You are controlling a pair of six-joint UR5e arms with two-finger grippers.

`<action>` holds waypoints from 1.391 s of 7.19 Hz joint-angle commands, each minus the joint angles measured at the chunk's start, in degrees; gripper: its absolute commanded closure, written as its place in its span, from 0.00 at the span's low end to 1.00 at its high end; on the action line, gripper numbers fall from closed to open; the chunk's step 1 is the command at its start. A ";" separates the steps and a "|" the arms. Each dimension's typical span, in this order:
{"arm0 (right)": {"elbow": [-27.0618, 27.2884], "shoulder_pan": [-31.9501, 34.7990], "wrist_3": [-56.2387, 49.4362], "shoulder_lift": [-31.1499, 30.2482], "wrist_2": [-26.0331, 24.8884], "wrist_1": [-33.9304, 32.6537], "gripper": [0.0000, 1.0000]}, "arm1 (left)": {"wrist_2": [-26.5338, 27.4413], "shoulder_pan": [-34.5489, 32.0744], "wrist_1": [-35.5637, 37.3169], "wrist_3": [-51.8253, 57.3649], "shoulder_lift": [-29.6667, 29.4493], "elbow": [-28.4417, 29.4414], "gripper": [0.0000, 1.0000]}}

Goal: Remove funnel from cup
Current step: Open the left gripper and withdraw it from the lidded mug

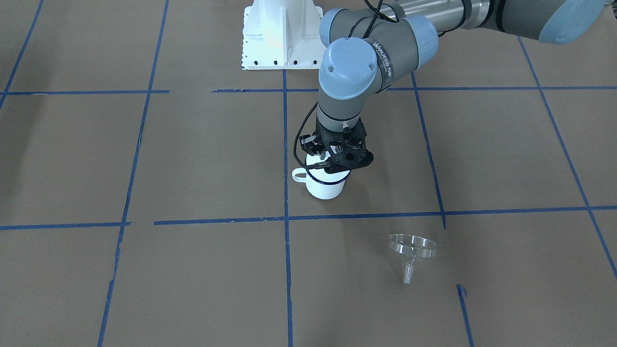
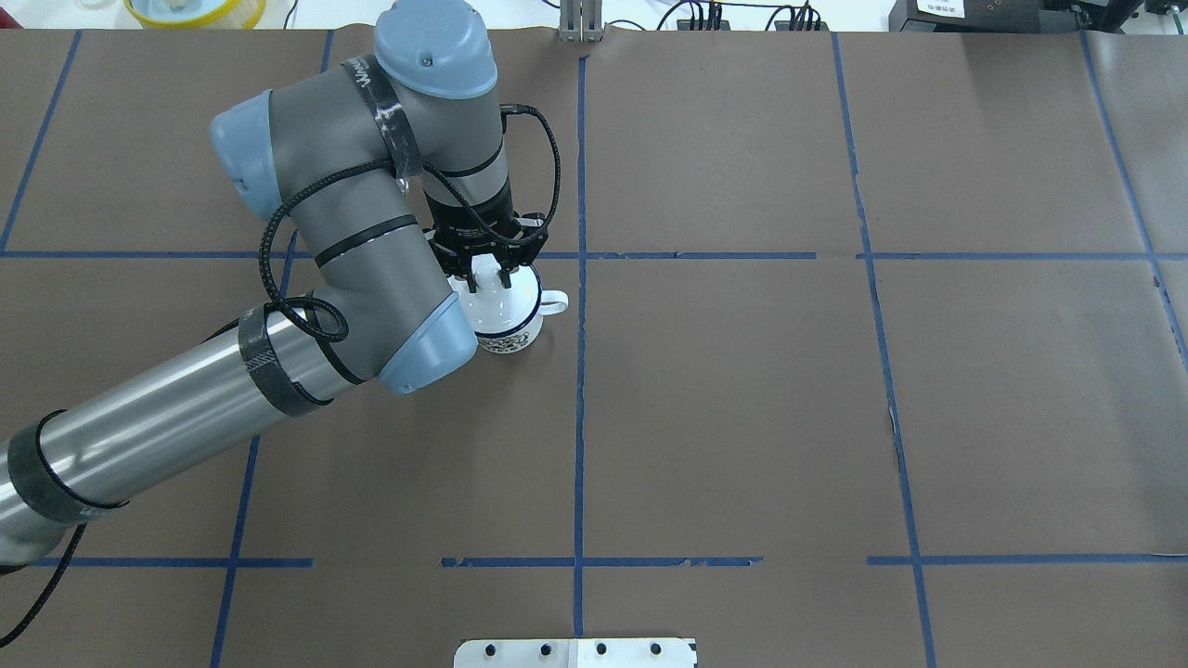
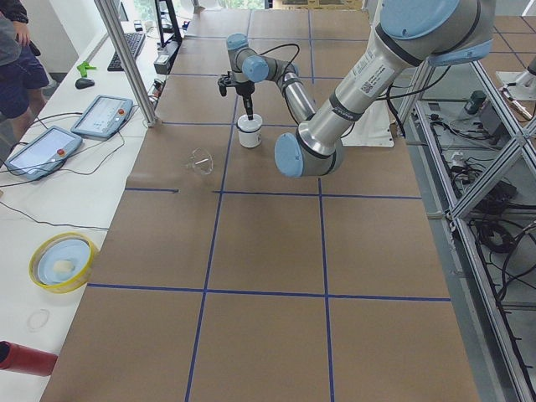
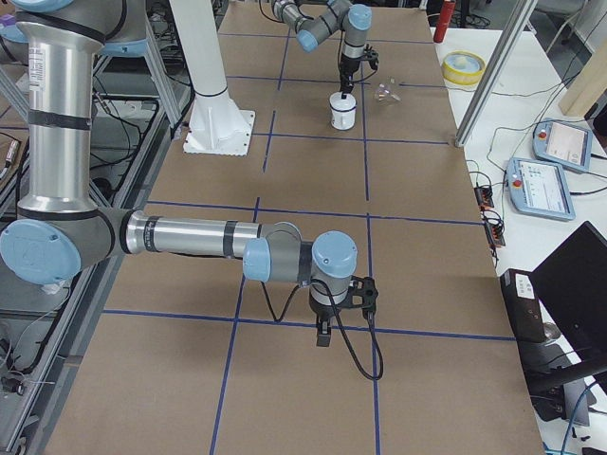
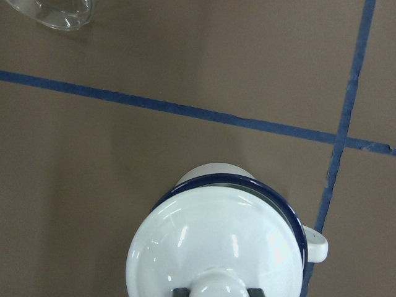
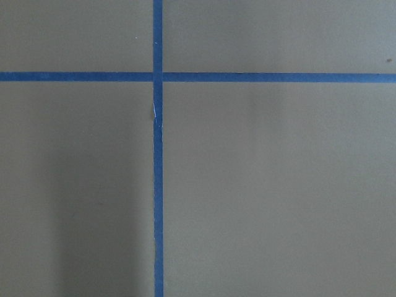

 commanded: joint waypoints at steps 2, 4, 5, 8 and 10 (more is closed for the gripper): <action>0.00 0.00 0.00 0.00 0.00 0.00 0.00 | 0.17 0.57 -0.28 0.11 0.20 -0.58 0.01; 0.00 0.00 0.00 0.00 0.00 0.00 0.00 | 0.26 0.48 -0.19 0.11 0.20 -1.89 0.00; 0.00 0.00 0.00 0.00 0.00 0.00 0.00 | 0.26 0.48 -0.19 0.11 0.20 -2.33 0.00; 0.00 0.00 0.00 0.00 0.00 0.00 0.00 | 0.44 -1.52 0.25 1.16 2.98 -9.24 0.00; 0.00 0.00 0.00 0.00 0.00 0.00 0.00 | 0.44 -10.01 3.56 14.09 9.58 -19.01 0.00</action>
